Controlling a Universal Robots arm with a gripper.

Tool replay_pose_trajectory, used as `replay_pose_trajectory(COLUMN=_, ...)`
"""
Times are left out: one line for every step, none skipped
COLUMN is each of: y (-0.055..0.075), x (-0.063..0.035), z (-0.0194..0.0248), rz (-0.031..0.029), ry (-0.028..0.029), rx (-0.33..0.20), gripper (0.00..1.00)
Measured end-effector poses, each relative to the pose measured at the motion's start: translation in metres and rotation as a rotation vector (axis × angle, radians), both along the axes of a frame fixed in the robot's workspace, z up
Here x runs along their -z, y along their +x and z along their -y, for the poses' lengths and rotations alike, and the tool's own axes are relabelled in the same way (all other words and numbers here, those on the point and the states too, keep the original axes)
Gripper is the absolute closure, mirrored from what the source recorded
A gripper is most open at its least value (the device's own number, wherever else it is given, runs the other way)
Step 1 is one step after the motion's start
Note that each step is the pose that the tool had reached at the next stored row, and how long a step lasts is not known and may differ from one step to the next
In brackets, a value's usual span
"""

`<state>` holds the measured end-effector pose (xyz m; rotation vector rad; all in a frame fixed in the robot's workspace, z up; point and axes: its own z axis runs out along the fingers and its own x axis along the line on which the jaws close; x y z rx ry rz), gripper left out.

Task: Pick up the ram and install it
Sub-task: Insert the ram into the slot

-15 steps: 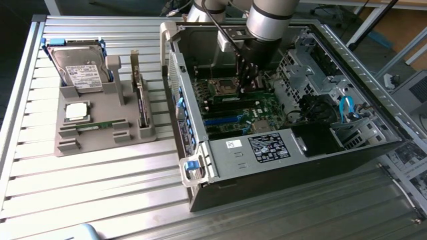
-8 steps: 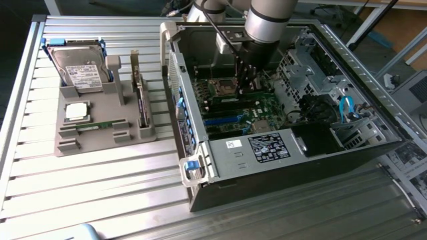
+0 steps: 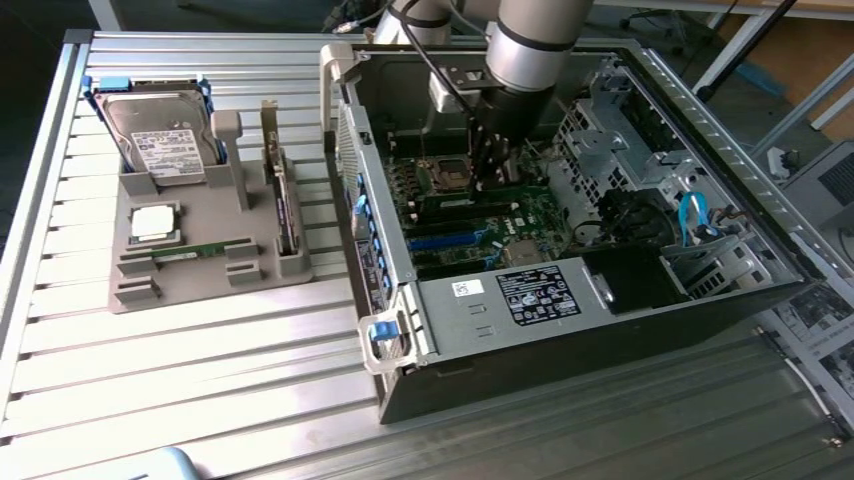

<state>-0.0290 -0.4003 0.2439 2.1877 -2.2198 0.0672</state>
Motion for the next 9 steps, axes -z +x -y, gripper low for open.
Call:
replay_pose_trajectory(y=-0.0001, x=0.0008, z=-0.0001, rz=0.0000, ry=0.0000, rx=0.000, gripper=0.88)
replay_pose_trajectory(y=-0.0001, x=0.0016, z=-0.0003, rz=0.0000, ry=0.0000, rx=0.000, gripper=0.88)
replay_pose_trajectory(y=-0.0002, x=0.0025, z=-0.0004, rz=0.0000, ry=0.0000, rx=0.000, gripper=0.88)
replay_pose_trajectory(y=-0.0003, x=0.0032, z=-0.0005, rz=0.0000, ry=0.0000, rx=0.000, gripper=0.88)
replay_pose_trajectory(y=-0.0004, x=0.0039, z=-0.0007, rz=0.0000, ry=-0.0001, rx=0.000, gripper=0.88)
replay_pose_trajectory(y=-0.0004, x=0.0045, z=-0.0008, rz=0.0000, ry=-0.0001, rx=0.000, gripper=0.88)
replay_pose_trajectory(y=-0.0006, x=0.0052, z=-0.0010, rz=0.0000, ry=-0.0001, rx=0.000, gripper=0.88)
replay_pose_trajectory(y=-0.0007, x=0.0058, z=-0.0010, rz=0.0000, ry=-0.0001, rx=0.000, gripper=0.88)
replay_pose_trajectory(y=-0.0008, x=0.0065, z=-0.0011, rz=0.0000, ry=-0.0001, rx=0.000, gripper=0.88)
